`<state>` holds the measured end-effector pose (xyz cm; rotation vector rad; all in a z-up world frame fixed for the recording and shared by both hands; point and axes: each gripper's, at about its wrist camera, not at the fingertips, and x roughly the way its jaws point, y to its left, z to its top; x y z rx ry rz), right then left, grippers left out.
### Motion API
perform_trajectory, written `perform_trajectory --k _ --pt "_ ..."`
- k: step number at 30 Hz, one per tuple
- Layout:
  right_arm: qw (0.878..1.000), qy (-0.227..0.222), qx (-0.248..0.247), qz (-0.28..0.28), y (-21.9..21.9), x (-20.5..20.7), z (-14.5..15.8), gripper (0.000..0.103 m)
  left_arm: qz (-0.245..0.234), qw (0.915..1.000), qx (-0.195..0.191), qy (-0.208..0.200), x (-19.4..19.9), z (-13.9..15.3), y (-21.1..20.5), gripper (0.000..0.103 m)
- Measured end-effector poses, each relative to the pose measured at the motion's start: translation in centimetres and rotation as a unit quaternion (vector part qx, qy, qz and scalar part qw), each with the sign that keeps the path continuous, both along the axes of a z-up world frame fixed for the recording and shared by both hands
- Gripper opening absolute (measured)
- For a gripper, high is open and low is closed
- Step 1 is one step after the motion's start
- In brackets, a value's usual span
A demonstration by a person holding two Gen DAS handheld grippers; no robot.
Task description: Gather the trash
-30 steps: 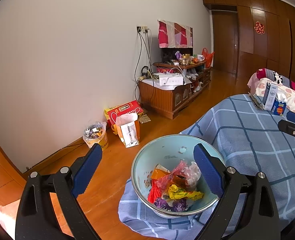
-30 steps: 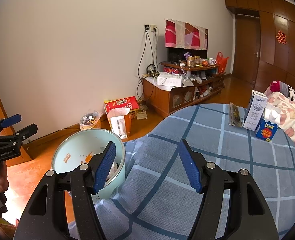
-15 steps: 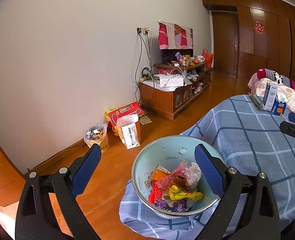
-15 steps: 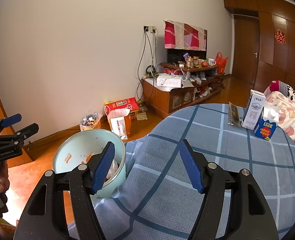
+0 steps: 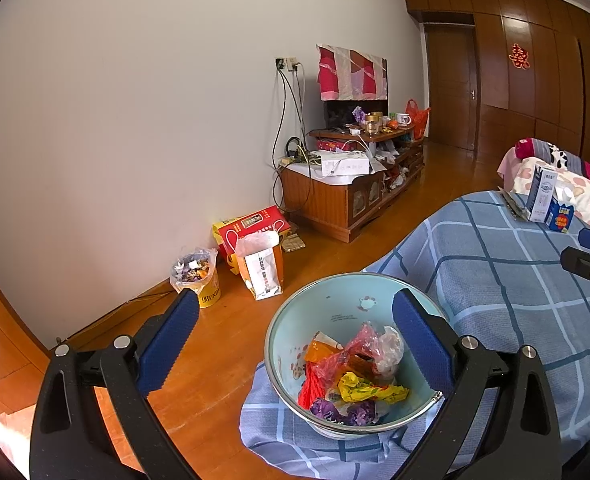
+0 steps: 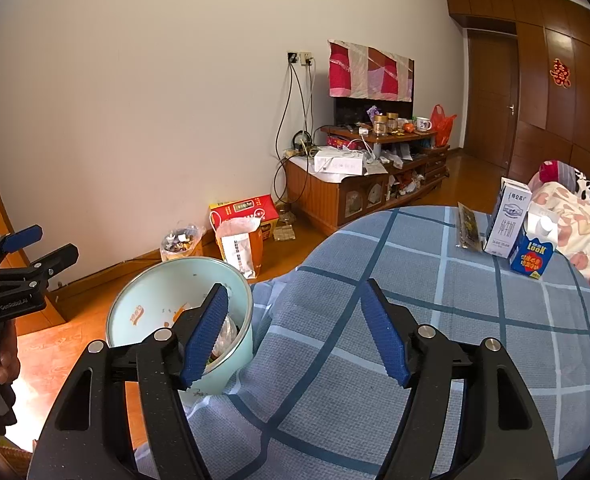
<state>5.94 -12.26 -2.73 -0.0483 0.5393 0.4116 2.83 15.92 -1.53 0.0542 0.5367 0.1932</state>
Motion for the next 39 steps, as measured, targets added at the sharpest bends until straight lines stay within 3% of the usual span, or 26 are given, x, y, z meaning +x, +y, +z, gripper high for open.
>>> perform_trajectory --k 39 --pt "1.000 -0.004 -0.001 -0.001 0.6 -0.6 -0.2 0.075 0.003 0.9999 0.015 -0.004 0.0 -0.3 -0.8 0.096"
